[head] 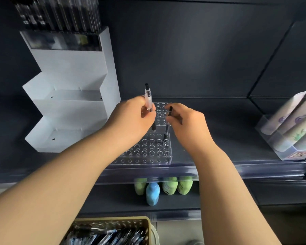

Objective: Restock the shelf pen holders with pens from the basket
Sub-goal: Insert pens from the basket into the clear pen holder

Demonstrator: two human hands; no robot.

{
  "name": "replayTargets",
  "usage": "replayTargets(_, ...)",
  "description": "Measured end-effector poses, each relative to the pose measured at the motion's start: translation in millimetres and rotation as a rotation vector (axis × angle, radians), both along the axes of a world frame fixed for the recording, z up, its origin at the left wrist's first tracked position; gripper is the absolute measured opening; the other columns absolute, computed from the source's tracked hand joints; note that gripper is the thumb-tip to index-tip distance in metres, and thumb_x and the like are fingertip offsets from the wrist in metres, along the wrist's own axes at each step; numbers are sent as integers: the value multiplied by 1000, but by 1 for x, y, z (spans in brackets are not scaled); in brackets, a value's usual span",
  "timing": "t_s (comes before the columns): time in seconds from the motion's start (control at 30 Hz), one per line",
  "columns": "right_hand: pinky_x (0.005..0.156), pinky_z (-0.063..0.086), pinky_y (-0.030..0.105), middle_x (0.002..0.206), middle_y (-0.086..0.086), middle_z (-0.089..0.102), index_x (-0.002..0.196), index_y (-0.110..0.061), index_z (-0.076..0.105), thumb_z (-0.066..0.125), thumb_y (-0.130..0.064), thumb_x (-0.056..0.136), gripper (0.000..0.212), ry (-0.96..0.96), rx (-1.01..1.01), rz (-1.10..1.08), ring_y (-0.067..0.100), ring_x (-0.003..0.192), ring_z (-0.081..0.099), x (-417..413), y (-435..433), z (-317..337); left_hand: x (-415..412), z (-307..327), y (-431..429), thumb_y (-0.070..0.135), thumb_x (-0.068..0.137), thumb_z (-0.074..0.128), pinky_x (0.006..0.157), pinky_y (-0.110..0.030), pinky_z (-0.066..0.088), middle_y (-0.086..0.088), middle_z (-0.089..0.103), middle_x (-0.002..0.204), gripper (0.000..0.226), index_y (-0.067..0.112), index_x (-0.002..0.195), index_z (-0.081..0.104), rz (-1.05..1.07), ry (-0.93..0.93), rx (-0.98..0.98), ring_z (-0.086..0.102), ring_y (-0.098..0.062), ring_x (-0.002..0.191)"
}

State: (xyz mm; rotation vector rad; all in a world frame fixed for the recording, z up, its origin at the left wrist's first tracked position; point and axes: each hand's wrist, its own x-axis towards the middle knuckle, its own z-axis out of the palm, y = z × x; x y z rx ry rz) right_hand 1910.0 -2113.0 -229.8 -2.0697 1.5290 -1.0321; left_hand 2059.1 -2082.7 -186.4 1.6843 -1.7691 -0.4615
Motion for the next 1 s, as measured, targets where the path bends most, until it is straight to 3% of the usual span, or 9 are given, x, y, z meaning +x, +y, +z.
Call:
replayTargets(0.1,74,42,20,91,4,63,120,-18,61,58,-12,91,30,48,-15,35,17,81,55,0,-1,1,-5,-4,-1,23,87,61,78,-24,47,11,64,88,6,25,91,57,19,40,-27,61,-12,83)
replayTargets(0.2,72,40,16,92,1,62,123,-19,59,56,-11,92,32,58,14,72,15,82,55,2,0,2,-7,-5,0,19,84,67,80,-29,50,5,67,91,18,25,81,50,15,78,-46,64,-16,83)
replayTargets(0.4,77,44,25,97,4,65,117,-13,60,58,-17,92,25,17,33,21,20,87,59,1,0,2,-8,-7,3,17,82,70,77,-20,50,4,68,90,19,27,78,55,-16,156,-10,65,-11,81)
replayTargets(0.5,75,43,22,91,2,64,113,-12,62,62,-19,90,24,-1,33,-2,19,84,59,1,-1,2,-9,-12,2,16,81,71,74,-12,47,10,65,83,12,17,91,64,-18,172,4,62,-3,76)
replayTargets(0.63,68,40,13,80,-5,59,104,-11,66,67,-20,86,20,-17,21,-8,15,76,56,2,0,1,-11,-19,0,17,80,72,65,-1,40,20,58,73,13,18,91,66,-10,160,-20,56,11,66)
replayTargets(0.77,63,36,3,80,-6,59,102,-11,68,68,-19,85,19,-19,24,-7,11,73,53,0,0,1,-13,-19,2,18,79,73,65,-3,42,20,59,76,19,26,90,60,-14,188,-46,57,10,68)
replayTargets(1.0,65,40,12,88,4,68,102,-9,67,64,-17,88,17,-44,50,-37,21,84,62,-5,-1,1,-14,-20,4,17,78,75,71,-12,48,20,60,74,26,32,77,54,-13,203,-72,58,9,68)
